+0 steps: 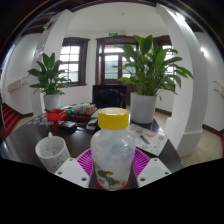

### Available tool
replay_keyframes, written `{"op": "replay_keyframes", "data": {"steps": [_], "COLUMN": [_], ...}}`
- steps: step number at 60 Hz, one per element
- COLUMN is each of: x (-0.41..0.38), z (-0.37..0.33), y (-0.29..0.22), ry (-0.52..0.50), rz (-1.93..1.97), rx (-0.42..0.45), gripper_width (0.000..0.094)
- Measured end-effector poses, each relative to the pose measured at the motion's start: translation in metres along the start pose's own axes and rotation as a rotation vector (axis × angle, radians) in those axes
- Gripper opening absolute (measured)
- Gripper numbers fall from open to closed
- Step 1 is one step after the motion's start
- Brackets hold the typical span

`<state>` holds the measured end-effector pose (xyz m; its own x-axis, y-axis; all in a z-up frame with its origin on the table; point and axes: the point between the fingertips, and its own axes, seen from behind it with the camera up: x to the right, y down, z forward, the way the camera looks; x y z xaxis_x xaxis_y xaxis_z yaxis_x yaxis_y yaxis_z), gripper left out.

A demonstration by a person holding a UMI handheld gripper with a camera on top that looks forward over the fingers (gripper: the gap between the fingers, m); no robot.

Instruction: Pour water

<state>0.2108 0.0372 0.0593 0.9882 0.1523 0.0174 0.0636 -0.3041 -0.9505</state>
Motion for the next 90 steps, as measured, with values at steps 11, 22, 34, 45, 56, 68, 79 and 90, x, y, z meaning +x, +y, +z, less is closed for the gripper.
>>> {"op": "replay_keyframes", "data": {"steps": [11,22,34,45,56,68,79,90], "x": [0.002,0.003,0.004,-0.004,-0.036,-0.049,-0.061,-0.064], "z": [0.001,-0.003,-0.032,-0.106,-0.163,-0.198,-0.213,-0.223], "y": [0.005,0.006,0.016,0.014,0.013,-0.006,-0.02,-0.034], "ry": [0.015,0.041,0.068,0.133,0.159,0.192,0.184,0.194], "rz": [0.009,0.019,0.082,0.074,0.047,0.042,0.063,0.02], "rx": [0.012,0.006,-0.064,-0.038,-0.018,0.028,0.055,0.076], "gripper_width": [0.0505,0.0594,0.0847,0.0842,0.0853,0.085,0.0849,0.0848]}}
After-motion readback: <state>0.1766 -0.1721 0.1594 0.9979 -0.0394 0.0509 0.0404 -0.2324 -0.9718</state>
